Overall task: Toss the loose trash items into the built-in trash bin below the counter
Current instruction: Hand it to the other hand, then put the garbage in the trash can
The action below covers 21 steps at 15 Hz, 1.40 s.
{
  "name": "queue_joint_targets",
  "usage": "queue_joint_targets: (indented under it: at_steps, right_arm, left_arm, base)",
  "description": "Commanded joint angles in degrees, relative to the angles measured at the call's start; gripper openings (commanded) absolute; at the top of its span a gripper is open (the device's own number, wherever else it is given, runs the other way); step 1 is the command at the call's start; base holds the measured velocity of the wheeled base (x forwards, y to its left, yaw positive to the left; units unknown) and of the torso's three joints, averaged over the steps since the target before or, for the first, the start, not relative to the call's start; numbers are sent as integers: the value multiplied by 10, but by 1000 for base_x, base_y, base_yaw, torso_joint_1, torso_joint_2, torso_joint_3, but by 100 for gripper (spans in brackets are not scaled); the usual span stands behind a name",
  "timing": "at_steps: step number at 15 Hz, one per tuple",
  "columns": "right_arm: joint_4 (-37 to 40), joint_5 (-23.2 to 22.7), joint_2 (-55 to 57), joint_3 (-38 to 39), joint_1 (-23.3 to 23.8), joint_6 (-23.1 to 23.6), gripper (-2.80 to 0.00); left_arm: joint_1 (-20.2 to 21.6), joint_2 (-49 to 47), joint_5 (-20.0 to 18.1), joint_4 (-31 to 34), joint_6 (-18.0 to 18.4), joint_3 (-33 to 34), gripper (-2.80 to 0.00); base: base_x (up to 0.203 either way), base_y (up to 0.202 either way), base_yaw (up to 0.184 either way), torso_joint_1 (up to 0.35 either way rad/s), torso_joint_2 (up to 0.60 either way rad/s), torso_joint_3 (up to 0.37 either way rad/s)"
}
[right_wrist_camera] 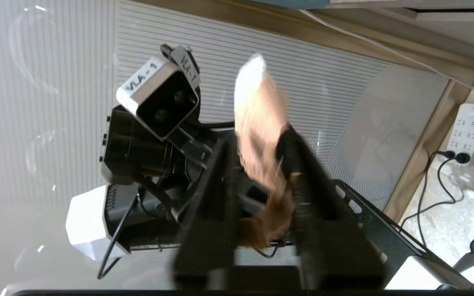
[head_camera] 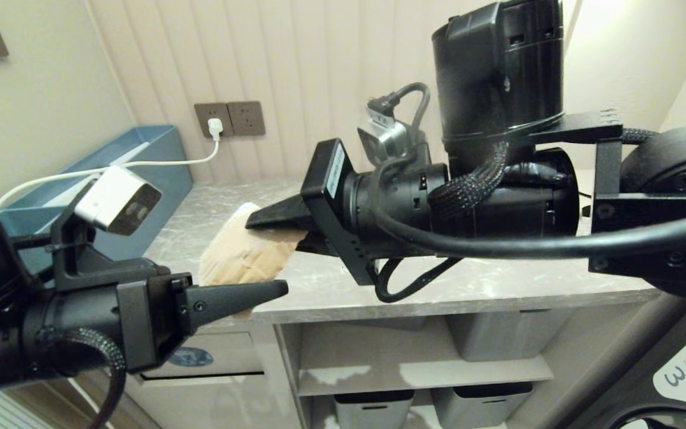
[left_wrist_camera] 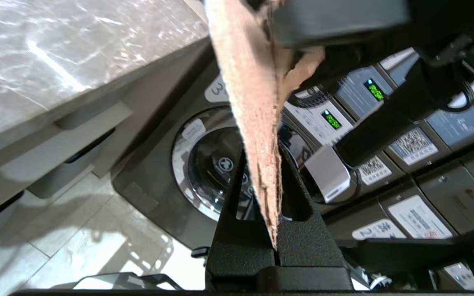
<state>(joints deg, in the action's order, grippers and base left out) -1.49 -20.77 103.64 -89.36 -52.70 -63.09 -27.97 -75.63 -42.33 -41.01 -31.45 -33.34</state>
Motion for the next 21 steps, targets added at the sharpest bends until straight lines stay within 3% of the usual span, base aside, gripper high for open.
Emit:
queue_joint_targets:
  at_steps: [1, 3, 5, 8, 9, 10, 12, 14, 17, 18, 19, 21]
  right_arm:
    - [0, 0, -3, 1, 0, -4, 0]
    - [0, 2, -5, 2, 0, -1, 0]
    - [0, 9, -8, 8, 9, 30, 0]
    - [0, 64, -45, 45, 28, 41, 0]
    - [0, 68, -59, 56, 39, 41, -34]
    - [-1, 72, -76, 66, 46, 42, -280]
    - [0, 86, -124, 89, 80, 43, -280]
    - [0, 90, -180, 121, 144, 45, -280]
    - [-1, 93, -256, 190, 289, 70, -280]
    - [-2, 103, -276, 218, 350, 100, -280]
    - [-3, 134, -304, 264, 423, 156, -280]
    - [-31, 202, -392, 409, 507, 272, -280]
  left_arm:
    - [-1, 1, -2, -3, -2, 3, -280]
    - [3, 4, 0, -3, -2, 10, -280]
    - [10, -4, 31, -3, -3, 13, -280]
    - [55, -20, 70, -3, -4, 12, -280]
    - [83, -25, 72, -3, -4, 13, -280]
    - [112, -31, 73, -3, -4, 13, -280]
    - [166, -46, 73, -4, -2, 13, -280]
    - [181, -55, 86, -4, 22, 15, -280]
    - [185, -59, 133, -4, 58, 26, -280]
    - [188, -63, 170, -4, 88, 24, -280]
    - [194, -66, 217, -4, 149, 23, -280]
    - [224, -64, 247, -4, 229, 27, -280]
  base:
    - [0, 0, 0, 0, 0, 0]
    - [0, 0, 0, 0, 0, 0]
    - [0, 0, 0, 0, 0, 0]
    - [0, 0, 0, 0, 0, 0]
    - [0, 0, 0, 0, 0, 0]
    - [0, 0, 0, 0, 0, 0]
    - [0, 0, 0, 0, 0, 0]
    - [0, 0, 0, 0, 0, 0]
    - [0, 0, 0, 0, 0, 0]
    - [0, 0, 0, 0, 0, 0]
    - [0, 0, 0, 0, 0, 0]
    - [0, 0, 0, 0, 0, 0]
